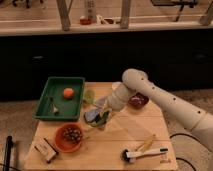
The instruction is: Place pepper in metal cup
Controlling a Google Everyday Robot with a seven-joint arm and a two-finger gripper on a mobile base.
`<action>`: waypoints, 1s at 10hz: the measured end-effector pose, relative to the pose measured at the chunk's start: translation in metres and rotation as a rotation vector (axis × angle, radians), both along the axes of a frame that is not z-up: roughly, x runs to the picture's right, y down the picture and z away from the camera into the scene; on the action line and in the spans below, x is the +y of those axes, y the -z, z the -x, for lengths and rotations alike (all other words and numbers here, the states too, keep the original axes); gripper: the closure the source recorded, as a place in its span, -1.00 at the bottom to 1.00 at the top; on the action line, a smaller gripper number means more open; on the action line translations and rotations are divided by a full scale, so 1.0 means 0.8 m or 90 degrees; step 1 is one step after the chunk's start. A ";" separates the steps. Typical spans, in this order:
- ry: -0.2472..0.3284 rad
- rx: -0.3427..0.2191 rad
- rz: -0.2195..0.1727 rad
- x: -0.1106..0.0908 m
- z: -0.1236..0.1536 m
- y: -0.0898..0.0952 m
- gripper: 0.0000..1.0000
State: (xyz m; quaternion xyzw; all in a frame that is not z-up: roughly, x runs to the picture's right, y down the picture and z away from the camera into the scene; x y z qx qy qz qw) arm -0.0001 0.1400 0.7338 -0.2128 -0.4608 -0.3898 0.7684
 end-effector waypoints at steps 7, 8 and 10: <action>0.030 0.022 -0.025 -0.001 0.015 -0.003 1.00; 0.032 0.023 -0.028 -0.003 0.017 -0.003 1.00; 0.035 0.025 -0.031 -0.007 0.020 -0.003 0.88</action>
